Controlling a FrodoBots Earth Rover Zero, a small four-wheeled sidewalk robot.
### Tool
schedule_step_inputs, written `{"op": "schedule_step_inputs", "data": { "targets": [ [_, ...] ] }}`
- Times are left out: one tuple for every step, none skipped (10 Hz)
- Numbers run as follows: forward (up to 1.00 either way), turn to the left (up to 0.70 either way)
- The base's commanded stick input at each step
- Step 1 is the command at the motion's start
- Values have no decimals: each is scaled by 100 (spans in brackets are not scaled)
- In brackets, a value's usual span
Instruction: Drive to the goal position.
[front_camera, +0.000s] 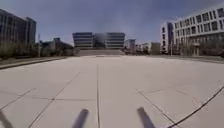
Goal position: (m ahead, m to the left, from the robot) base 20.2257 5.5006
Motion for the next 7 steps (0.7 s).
{"op": "schedule_step_inputs", "data": {
  "targets": [
    [70, 0],
    [70, 0],
    [70, 0],
    [70, 0],
    [70, 0],
    [70, 0],
    [70, 0]
  ]
}}
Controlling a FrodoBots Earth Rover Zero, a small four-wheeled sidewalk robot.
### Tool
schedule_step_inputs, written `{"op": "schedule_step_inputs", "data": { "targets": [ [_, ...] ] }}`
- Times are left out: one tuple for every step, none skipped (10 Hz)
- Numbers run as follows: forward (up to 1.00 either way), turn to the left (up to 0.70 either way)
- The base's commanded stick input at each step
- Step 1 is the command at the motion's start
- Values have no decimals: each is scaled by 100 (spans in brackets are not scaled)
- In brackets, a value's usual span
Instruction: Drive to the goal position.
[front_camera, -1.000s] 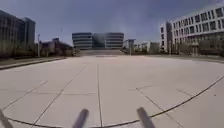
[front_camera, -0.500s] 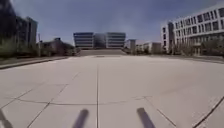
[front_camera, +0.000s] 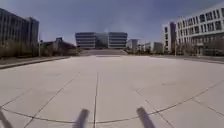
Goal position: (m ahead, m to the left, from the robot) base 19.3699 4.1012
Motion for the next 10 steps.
{"op": "schedule_step_inputs", "data": {
  "targets": [
    [70, 0],
    [70, 0],
    [70, 0],
    [70, 0],
    [70, 0],
    [70, 0],
    [70, 0],
    [70, 0],
    [70, 0],
    [70, 0]
  ]
}}
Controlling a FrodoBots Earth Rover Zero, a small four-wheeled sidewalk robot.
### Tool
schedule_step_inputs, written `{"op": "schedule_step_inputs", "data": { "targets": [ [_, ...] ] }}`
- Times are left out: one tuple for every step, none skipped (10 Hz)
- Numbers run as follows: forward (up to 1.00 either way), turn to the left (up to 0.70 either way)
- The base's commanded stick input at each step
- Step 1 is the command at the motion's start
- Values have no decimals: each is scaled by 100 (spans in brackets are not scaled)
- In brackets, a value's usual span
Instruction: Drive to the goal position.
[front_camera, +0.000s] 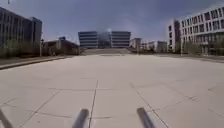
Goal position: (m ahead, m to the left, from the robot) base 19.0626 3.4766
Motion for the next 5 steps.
{"op": "schedule_step_inputs", "data": {
  "targets": [
    [70, 0],
    [70, 0],
    [70, 0],
    [70, 0],
    [70, 0]
  ]
}}
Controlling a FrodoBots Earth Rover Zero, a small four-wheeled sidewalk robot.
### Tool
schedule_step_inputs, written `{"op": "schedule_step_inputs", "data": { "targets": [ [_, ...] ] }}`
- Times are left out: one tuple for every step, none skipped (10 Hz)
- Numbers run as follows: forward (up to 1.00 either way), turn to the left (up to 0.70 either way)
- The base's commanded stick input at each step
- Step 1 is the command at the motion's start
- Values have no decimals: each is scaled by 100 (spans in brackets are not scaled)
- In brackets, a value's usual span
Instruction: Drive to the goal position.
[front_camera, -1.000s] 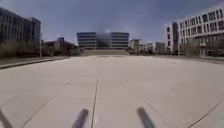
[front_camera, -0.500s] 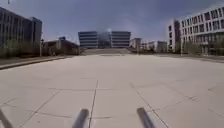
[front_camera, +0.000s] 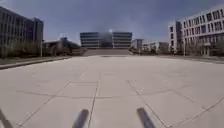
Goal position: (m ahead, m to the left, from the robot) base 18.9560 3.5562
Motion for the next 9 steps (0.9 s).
{"op": "schedule_step_inputs", "data": {
  "targets": [
    [70, 0],
    [70, 0],
    [70, 0],
    [70, 0],
    [70, 0],
    [70, 0],
    [70, 0],
    [70, 0],
    [70, 0]
  ]
}}
